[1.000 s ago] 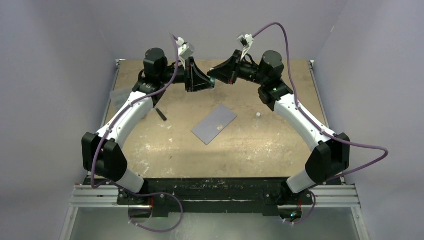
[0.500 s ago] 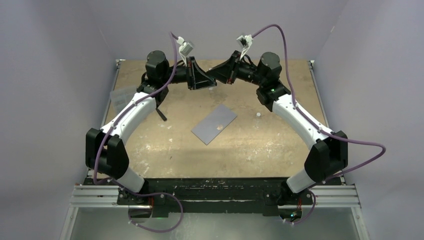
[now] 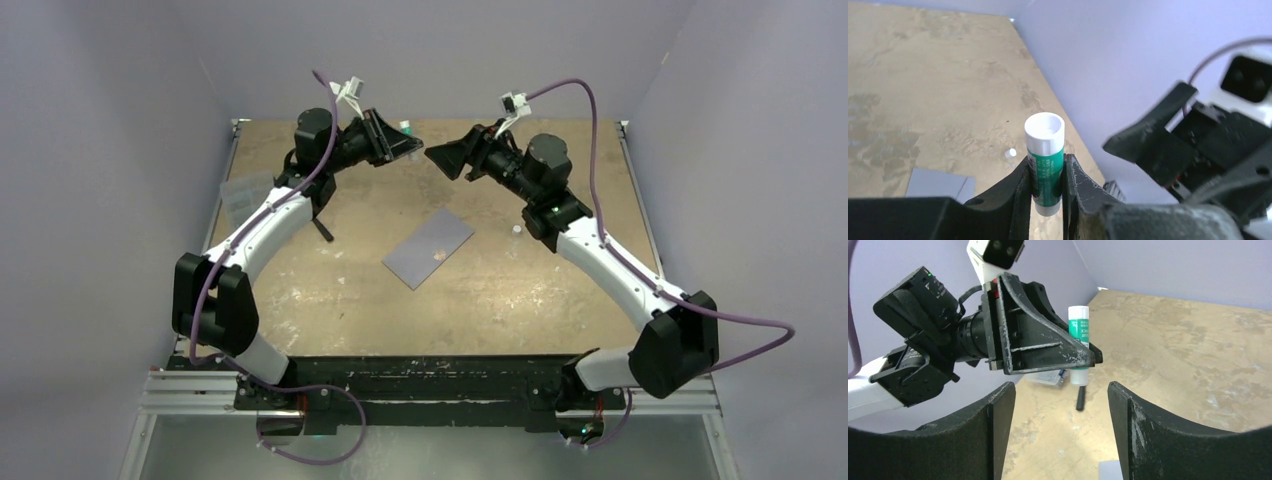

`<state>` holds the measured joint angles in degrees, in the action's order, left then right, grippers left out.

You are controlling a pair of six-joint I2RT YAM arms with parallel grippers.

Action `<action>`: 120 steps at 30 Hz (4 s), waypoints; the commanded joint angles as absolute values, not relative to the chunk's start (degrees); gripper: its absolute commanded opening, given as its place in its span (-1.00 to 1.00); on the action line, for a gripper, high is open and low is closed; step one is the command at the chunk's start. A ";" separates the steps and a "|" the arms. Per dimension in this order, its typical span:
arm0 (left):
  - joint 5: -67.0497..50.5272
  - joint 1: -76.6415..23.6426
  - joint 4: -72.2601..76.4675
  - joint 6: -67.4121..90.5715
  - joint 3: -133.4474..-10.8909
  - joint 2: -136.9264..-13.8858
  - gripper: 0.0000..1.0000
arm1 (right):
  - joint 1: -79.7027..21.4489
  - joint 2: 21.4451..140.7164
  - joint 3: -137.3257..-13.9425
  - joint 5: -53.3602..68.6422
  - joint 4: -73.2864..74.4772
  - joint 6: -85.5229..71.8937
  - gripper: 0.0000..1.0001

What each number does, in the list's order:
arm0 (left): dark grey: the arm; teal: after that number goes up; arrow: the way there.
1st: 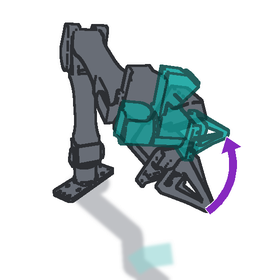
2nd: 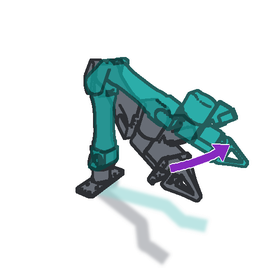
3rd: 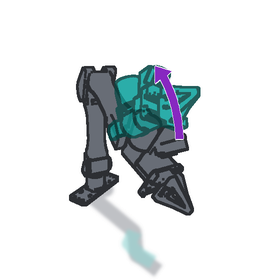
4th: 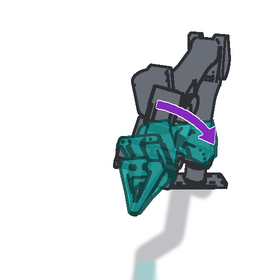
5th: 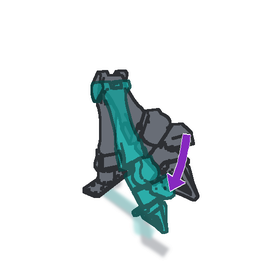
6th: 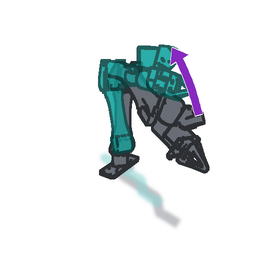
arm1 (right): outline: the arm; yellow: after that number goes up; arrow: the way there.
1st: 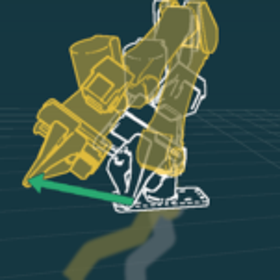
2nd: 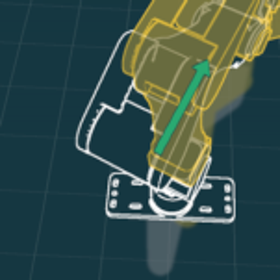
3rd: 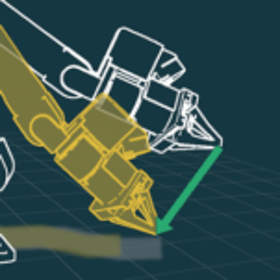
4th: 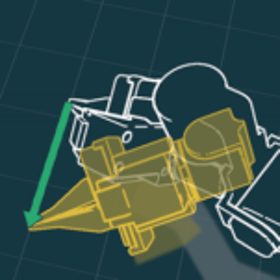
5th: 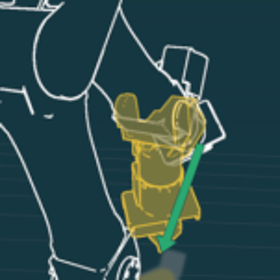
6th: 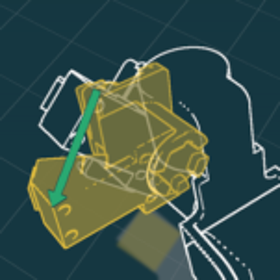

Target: Place the letter into the envelope and seal it

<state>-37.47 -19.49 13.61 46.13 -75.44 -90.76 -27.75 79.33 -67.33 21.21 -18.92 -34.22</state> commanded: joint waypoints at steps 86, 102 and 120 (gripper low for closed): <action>-59.98 -13.54 11.47 58.49 -72.75 -85.22 0.17 | -35.63 83.78 -81.26 27.64 3.37 15.40 -1.00; -66.26 -10.90 10.83 57.41 -72.43 -85.02 -0.34 | -35.40 83.76 -80.67 27.12 6.67 18.72 -1.00; -45.18 -7.87 9.01 51.98 -68.44 -85.44 -1.00 | -35.41 80.84 -77.37 20.40 0.40 2.51 0.76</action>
<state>-55.99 -10.46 8.12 54.83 -70.52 -87.44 -35.59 85.01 -79.26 24.14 5.89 11.88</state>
